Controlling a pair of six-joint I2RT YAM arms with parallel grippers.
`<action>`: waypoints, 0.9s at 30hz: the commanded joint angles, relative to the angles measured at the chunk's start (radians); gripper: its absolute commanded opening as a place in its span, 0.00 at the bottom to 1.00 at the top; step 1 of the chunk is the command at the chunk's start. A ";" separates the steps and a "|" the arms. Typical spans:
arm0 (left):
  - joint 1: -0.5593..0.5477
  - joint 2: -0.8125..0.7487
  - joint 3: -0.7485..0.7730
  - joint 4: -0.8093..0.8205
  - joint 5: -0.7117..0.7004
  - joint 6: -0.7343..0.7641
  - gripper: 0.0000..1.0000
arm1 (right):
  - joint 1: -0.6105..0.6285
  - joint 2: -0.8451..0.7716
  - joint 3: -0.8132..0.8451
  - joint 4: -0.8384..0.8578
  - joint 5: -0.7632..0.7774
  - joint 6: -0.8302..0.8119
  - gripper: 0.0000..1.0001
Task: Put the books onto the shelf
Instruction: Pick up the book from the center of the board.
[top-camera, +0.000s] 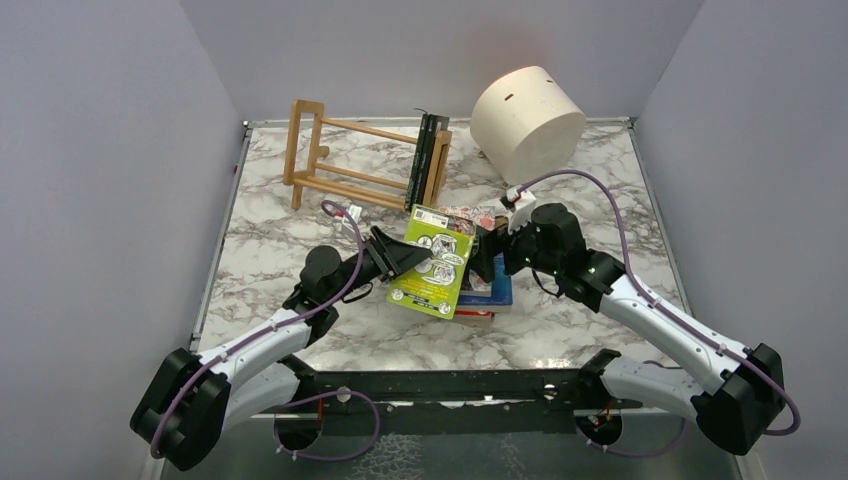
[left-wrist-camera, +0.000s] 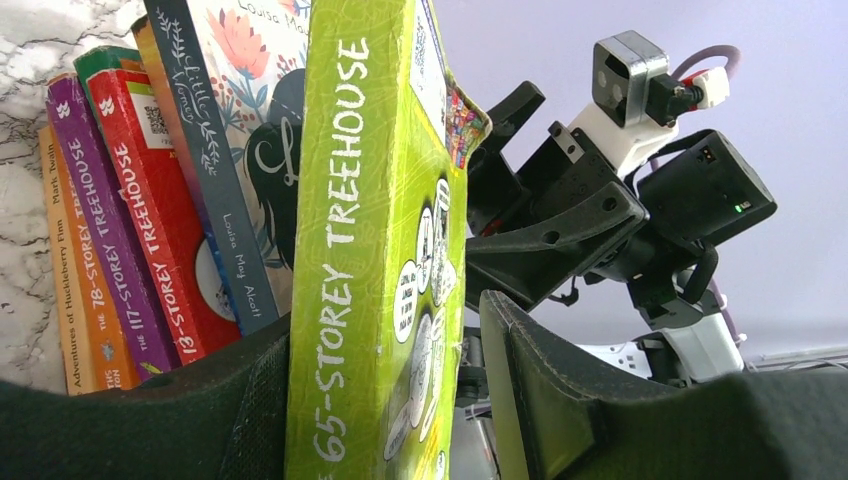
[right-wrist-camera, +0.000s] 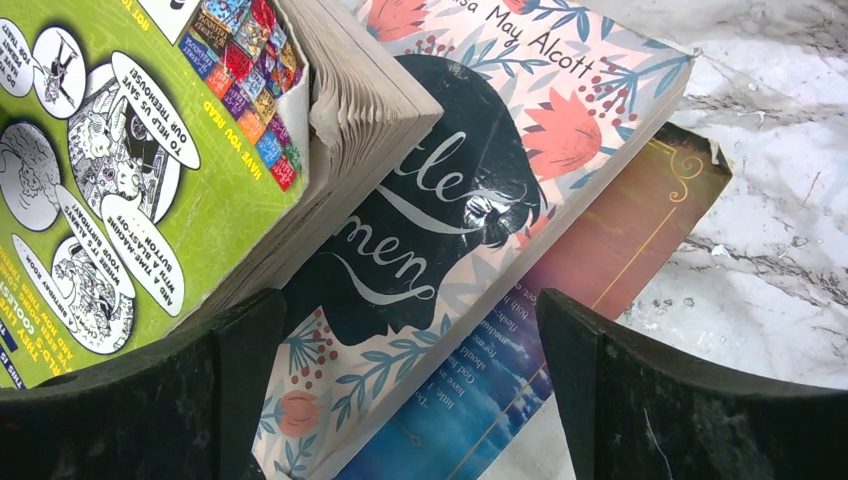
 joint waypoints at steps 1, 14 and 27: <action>0.002 0.002 0.041 0.030 0.013 0.022 0.00 | 0.005 -0.026 -0.008 0.008 0.032 0.008 0.95; 0.002 0.054 0.035 0.028 -0.013 0.027 0.03 | 0.005 -0.051 -0.016 0.006 0.060 0.017 0.95; 0.001 0.109 0.051 0.028 0.081 0.095 0.64 | 0.005 -0.046 -0.017 0.007 0.069 0.021 0.95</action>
